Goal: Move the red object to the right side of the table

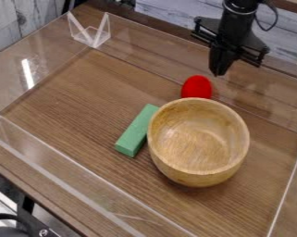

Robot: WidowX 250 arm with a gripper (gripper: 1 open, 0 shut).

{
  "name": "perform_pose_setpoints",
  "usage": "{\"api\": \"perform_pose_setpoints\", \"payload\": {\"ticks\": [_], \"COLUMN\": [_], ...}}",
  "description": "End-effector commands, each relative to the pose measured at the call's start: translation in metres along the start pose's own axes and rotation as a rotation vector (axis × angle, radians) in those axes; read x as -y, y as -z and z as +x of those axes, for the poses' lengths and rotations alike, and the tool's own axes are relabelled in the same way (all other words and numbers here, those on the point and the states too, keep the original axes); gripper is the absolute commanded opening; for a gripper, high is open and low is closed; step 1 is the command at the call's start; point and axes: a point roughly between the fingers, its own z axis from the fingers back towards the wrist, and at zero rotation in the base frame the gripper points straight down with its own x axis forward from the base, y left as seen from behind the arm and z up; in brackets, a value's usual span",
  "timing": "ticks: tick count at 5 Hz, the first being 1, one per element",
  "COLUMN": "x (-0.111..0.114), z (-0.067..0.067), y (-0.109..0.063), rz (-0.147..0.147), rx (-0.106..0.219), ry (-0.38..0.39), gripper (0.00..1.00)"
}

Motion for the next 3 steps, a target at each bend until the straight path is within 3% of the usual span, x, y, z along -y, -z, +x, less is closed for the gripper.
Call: {"api": "perform_pose_setpoints", "payload": {"ticks": [1,3], "x": [0.003,-0.012], "z": [0.006,-0.005], "y": [-0.019,-0.041], "rz": [-0.011,-0.047], "rx": [0.035,0.047], "ry": [-0.004,0.046], "gripper": [1.0,1.0]}}
